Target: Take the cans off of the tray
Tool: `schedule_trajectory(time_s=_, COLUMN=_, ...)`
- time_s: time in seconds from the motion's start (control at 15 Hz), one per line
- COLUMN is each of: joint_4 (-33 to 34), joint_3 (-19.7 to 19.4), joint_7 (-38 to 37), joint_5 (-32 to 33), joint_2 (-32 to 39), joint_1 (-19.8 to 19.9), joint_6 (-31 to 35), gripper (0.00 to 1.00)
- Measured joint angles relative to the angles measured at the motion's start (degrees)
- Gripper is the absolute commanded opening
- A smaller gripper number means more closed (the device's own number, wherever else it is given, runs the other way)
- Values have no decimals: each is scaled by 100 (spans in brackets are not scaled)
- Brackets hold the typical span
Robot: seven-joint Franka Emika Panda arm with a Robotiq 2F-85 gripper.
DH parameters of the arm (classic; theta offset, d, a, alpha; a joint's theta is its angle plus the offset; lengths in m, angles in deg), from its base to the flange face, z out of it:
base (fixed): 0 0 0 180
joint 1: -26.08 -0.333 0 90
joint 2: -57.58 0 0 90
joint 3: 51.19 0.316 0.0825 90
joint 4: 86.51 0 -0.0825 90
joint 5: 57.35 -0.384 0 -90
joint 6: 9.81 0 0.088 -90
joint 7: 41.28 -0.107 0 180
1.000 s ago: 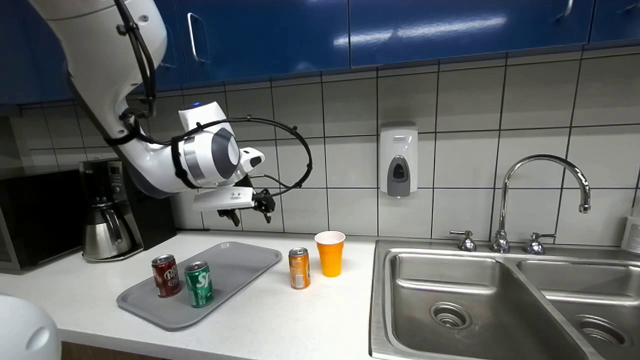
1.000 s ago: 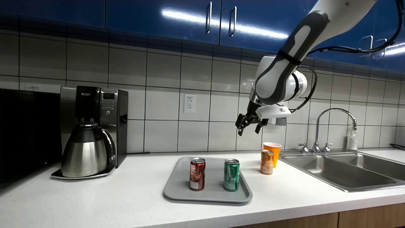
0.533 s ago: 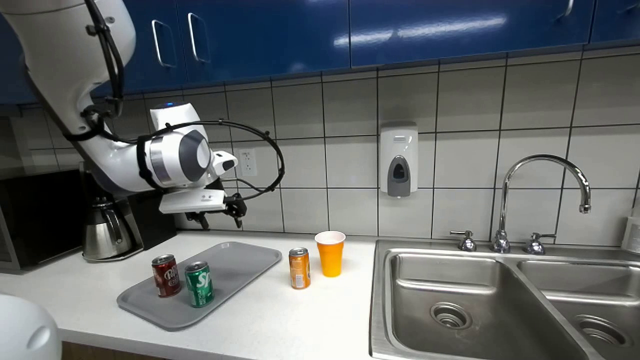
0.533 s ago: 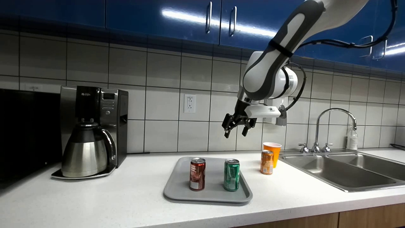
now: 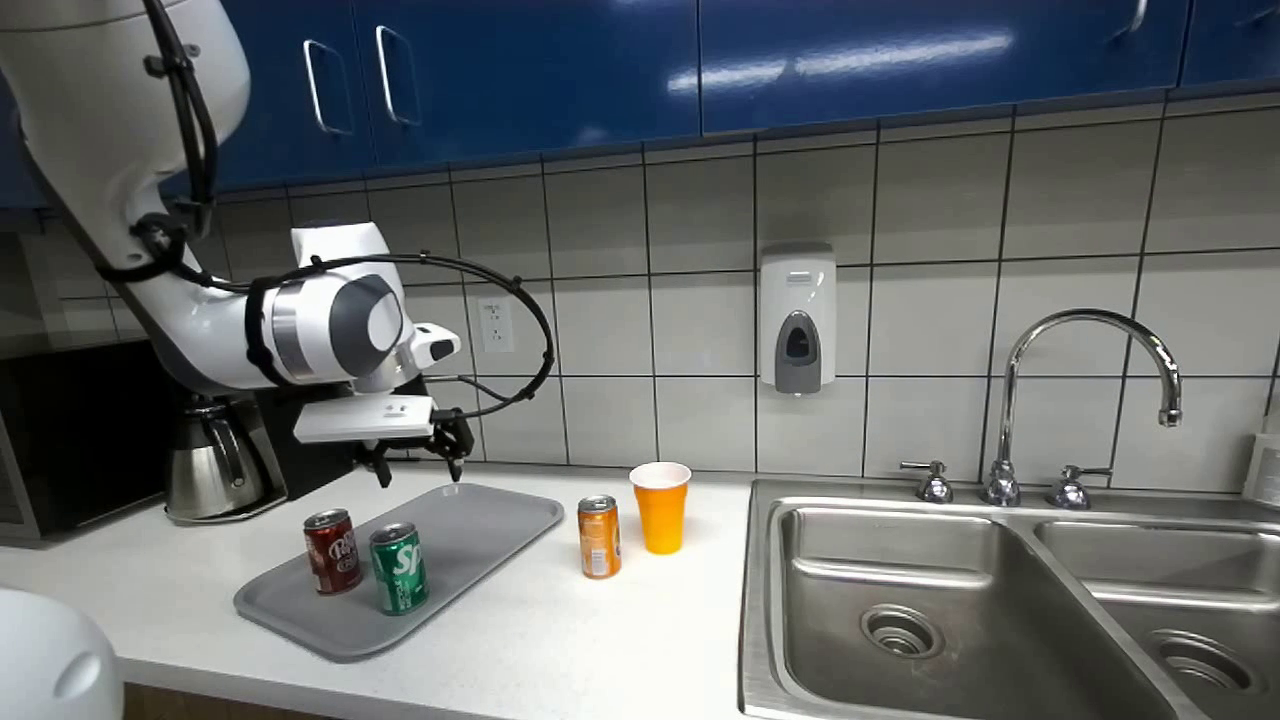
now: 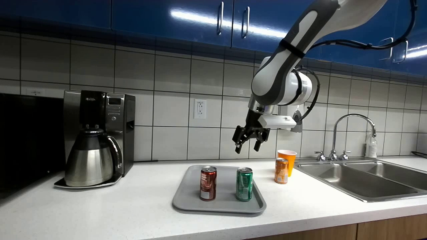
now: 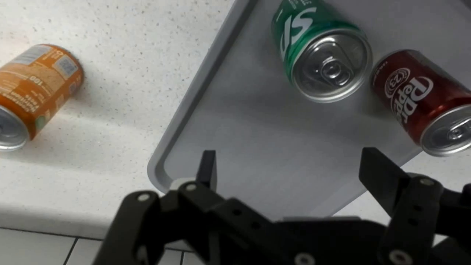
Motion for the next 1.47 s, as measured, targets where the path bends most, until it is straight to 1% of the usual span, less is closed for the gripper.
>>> schedule_trajectory(time_s=0.2, joint_4=-54, joint_3=37, joint_7=186, joint_5=-104, joint_2=6, joint_1=0, joint_6=-151, gripper=100)
schedule_trajectory(time_s=0.8, joint_4=-111, joint_3=178, joint_7=451, joint_5=-120, joint_2=30, joint_1=-22, joint_6=-536, gripper=100)
schedule_trajectory(time_s=1.13, joint_4=-127, joint_3=204, joint_7=651, joint_5=-134, joint_2=185, joint_1=-25, joint_6=-739, gripper=100)
schedule_trajectory(time_s=1.47, joint_4=-126, joint_3=281, joint_7=872, joint_5=-185, joint_2=332, joint_1=-25, joint_6=-802, gripper=100)
